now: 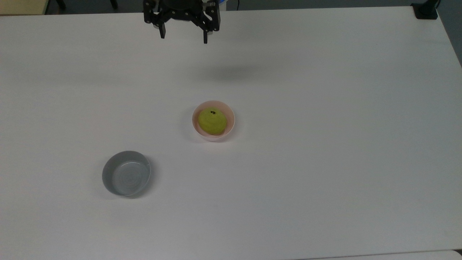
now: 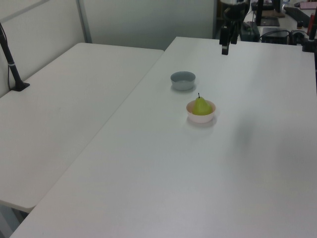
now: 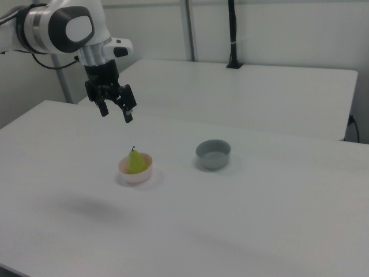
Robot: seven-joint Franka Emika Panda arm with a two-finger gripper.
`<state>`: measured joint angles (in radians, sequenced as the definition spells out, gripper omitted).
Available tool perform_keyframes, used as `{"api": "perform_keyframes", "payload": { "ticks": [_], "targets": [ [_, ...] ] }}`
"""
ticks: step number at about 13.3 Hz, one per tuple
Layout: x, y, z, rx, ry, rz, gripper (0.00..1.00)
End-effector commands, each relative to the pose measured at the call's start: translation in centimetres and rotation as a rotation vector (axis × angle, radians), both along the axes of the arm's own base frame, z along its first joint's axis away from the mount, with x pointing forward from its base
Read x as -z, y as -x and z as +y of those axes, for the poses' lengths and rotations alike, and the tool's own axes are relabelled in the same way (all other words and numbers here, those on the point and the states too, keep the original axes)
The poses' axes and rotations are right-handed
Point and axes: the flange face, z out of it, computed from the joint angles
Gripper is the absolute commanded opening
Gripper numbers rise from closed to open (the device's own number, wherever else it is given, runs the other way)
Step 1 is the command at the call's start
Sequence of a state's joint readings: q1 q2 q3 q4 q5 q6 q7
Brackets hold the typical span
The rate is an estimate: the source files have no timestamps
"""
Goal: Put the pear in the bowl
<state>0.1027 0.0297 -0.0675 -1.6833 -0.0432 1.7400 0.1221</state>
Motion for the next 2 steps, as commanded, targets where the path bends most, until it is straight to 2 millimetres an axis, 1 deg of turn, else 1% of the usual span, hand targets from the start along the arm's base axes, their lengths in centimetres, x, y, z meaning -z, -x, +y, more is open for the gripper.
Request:
{"api": "perform_keyframes", "payload": {
  "ticks": [1, 2],
  "targets": [
    [-0.14, 0.72, -0.76, 0.003, -0.028, 0.01, 1.0],
    [-0.21, 0.78, -0.66, 0.0, -0.03, 0.01, 1.0]
  ]
}}
